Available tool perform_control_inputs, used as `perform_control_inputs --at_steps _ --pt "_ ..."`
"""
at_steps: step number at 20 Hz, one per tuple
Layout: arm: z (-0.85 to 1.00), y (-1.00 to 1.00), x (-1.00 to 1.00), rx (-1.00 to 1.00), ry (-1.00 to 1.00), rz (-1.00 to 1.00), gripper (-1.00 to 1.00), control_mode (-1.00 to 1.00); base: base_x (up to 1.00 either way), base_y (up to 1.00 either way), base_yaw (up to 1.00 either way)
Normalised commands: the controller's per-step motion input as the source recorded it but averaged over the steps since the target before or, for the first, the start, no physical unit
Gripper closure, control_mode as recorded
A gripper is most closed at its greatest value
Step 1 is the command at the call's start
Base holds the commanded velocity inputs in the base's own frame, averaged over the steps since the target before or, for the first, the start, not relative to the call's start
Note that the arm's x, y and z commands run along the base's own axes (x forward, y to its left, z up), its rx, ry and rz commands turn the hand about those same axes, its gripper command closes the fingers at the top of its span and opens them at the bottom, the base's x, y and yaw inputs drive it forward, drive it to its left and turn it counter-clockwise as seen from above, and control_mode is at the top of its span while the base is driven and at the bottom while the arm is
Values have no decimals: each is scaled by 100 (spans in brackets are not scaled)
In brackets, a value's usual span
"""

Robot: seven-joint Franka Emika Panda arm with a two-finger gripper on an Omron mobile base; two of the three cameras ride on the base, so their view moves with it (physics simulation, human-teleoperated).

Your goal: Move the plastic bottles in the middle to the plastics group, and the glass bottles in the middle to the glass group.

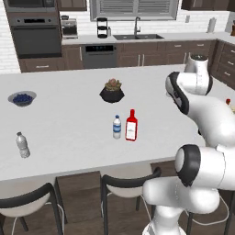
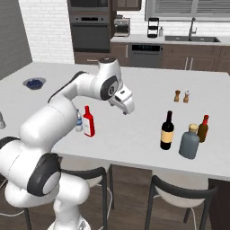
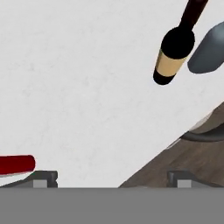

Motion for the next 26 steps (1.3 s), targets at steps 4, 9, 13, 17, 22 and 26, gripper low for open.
perform_control_inputs --at_steps 4,9,13,17,22,26 --pt "6 95 -5 2 0 29 -100 -100 0 0 0" --pt "13 82 0 4 6 28 -100 -100 0 0 0" --pt "1 84 0 0 3 27 -100 -100 0 0 0" --pt "-1 64 8 2 0 23 -100 -100 0 0 0" --pt "-10 33 24 2 0 19 -100 -100 0 0 0" --pt "-4 12 22 0 0 9 -100 -100 0 0 0"
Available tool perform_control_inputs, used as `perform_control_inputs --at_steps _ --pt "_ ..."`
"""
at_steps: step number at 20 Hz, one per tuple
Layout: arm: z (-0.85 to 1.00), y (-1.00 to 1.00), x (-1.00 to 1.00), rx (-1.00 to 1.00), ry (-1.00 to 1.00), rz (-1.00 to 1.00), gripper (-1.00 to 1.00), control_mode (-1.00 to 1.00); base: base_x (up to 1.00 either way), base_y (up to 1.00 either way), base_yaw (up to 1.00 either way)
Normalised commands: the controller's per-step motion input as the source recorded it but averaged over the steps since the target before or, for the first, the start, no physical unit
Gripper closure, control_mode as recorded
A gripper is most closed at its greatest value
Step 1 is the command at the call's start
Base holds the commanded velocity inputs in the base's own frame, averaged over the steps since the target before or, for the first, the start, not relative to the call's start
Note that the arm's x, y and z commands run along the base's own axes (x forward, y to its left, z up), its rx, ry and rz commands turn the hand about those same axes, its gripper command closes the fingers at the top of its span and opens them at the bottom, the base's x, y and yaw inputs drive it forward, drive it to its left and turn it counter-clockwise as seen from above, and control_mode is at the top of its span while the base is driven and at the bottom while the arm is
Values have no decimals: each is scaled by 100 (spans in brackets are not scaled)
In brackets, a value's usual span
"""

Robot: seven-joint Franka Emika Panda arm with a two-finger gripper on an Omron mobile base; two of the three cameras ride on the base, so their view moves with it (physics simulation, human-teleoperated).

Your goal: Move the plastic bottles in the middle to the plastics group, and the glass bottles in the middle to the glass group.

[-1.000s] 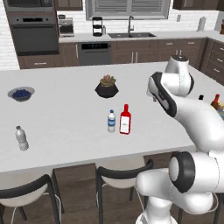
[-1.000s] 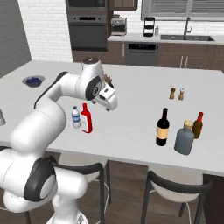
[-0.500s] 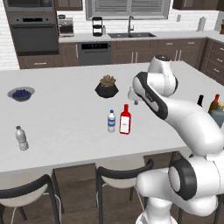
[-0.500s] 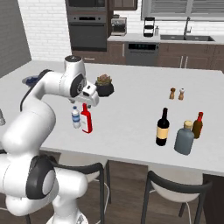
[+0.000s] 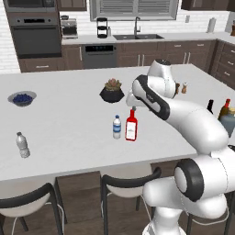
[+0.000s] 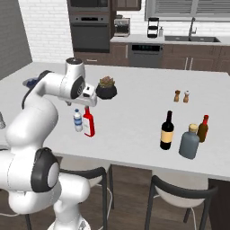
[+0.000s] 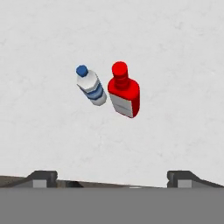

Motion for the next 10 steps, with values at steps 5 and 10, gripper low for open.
perform_control_inputs --at_steps 5,10 --pt "-20 1 17 0 0 2 -100 -100 0 0 0" --pt "-28 2 6 -5 0 1 -100 -100 0 0 0"
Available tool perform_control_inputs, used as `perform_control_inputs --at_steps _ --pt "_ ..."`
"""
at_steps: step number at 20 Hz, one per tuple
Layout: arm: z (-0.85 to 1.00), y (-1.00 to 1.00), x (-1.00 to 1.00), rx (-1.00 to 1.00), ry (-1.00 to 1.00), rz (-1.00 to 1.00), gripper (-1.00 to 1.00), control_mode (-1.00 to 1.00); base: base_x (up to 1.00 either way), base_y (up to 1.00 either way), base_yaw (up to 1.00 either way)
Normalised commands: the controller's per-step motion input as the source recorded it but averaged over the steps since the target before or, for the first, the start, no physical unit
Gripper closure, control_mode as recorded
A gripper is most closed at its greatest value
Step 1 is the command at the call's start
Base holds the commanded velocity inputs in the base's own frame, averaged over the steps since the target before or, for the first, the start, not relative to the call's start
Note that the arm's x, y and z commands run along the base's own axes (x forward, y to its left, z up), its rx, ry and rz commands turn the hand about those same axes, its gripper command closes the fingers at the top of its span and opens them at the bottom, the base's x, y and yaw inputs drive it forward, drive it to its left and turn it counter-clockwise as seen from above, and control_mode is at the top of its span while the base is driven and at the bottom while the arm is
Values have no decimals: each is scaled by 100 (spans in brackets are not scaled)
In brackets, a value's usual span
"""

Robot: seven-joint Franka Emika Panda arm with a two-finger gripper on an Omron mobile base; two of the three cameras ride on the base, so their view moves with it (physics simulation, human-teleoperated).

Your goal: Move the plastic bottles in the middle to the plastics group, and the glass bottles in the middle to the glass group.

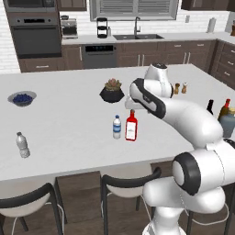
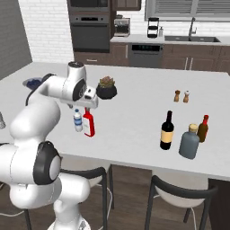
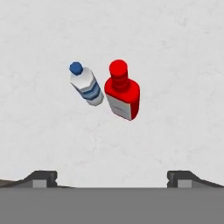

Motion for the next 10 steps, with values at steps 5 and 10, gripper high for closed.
perform_control_inputs --at_steps 5,10 --pt "-22 11 17 -8 -4 1 -100 -100 0 0 0" --pt "-17 6 21 -7 -5 0 -100 -100 0 0 0"
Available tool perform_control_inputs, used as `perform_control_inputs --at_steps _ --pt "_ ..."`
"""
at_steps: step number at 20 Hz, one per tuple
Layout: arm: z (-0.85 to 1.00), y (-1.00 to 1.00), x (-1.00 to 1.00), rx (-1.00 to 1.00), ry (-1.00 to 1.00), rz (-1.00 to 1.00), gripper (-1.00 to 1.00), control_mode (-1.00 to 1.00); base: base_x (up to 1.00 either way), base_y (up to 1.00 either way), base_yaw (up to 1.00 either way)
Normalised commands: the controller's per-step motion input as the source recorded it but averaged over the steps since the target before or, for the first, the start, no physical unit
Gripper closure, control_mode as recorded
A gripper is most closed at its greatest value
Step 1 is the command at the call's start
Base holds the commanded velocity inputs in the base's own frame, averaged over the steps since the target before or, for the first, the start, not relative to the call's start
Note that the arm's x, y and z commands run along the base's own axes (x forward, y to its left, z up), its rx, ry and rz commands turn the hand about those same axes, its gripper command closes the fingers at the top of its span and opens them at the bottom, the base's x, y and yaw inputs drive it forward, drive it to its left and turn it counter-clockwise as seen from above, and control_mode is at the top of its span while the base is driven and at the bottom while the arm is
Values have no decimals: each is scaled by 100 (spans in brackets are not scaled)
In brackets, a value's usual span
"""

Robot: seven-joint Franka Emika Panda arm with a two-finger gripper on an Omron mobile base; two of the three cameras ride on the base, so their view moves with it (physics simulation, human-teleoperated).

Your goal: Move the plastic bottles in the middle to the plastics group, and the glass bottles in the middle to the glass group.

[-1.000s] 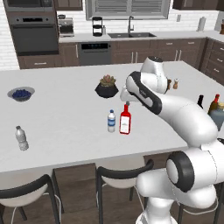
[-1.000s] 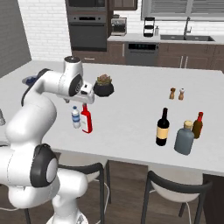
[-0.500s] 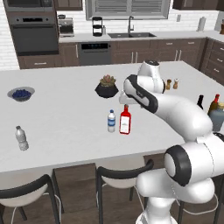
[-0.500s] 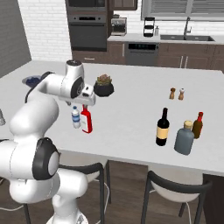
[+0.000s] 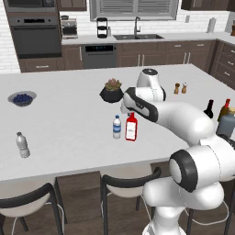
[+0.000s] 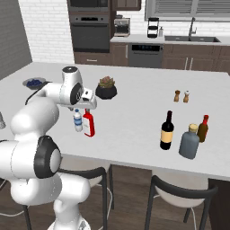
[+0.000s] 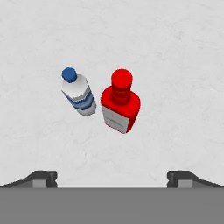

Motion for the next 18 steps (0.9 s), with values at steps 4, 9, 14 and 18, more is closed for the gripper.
perform_control_inputs --at_steps 4,9,14,18 --pt "-15 0 26 -4 -1 0 -100 -100 0 0 0" --pt "-13 0 26 -4 0 0 -100 -100 0 0 0" --pt "-7 0 27 0 0 0 -100 -100 0 0 0" --pt "-6 0 27 0 0 0 -100 -100 0 0 0"
